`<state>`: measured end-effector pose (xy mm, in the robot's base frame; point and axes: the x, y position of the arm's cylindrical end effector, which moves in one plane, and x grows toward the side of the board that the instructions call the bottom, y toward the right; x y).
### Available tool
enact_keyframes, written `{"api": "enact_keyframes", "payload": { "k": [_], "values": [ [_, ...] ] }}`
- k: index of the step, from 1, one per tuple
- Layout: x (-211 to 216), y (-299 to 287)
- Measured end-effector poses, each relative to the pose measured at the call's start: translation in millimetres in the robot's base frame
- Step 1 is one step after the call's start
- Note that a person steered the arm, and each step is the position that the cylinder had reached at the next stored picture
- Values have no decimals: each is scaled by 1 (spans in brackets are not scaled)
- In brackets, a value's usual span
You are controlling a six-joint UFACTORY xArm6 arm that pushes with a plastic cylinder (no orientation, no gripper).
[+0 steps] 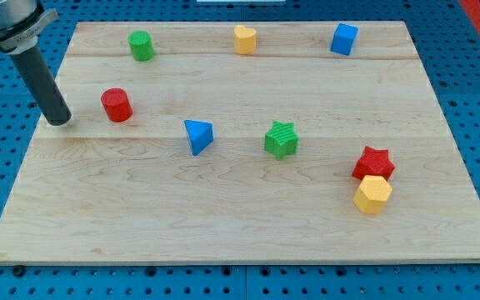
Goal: Move the red circle slightly to the right
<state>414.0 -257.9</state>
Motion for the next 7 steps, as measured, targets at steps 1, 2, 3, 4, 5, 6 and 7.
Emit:
{"api": "enact_keyframes", "payload": {
  "k": [1, 2, 3, 4, 5, 6, 7],
  "values": [
    [4, 1],
    [9, 1],
    [51, 0],
    [86, 33],
    [87, 118],
    [94, 188],
    [117, 249]
  ]
}}
